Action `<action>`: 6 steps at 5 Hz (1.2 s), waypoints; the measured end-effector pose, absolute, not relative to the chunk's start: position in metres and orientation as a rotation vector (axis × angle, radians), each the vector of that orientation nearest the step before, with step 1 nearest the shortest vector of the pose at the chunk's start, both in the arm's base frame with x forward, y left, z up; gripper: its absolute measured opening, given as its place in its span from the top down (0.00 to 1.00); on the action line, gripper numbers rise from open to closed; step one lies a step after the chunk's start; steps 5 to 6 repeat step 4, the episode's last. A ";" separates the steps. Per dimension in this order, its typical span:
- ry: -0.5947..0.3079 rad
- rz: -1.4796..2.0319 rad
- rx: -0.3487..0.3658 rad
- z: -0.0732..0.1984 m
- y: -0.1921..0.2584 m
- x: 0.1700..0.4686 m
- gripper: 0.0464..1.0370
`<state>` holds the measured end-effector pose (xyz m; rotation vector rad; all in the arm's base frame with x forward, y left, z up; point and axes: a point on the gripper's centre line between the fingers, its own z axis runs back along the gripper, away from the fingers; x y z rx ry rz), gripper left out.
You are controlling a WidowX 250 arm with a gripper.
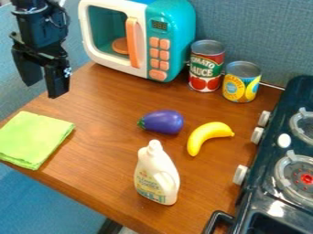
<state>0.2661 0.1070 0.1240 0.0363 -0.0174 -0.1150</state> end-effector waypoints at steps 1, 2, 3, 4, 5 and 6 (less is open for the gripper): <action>-0.008 -0.100 0.031 0.112 0.127 0.260 0.04; 0.018 -0.123 0.000 0.101 0.130 0.258 0.04; 0.019 -0.129 -0.001 0.101 0.130 0.258 0.04; 0.020 -0.131 0.000 0.101 0.130 0.258 0.04; 0.020 -0.131 0.000 0.101 0.130 0.258 0.04; 0.020 -0.131 0.000 0.101 0.130 0.258 0.04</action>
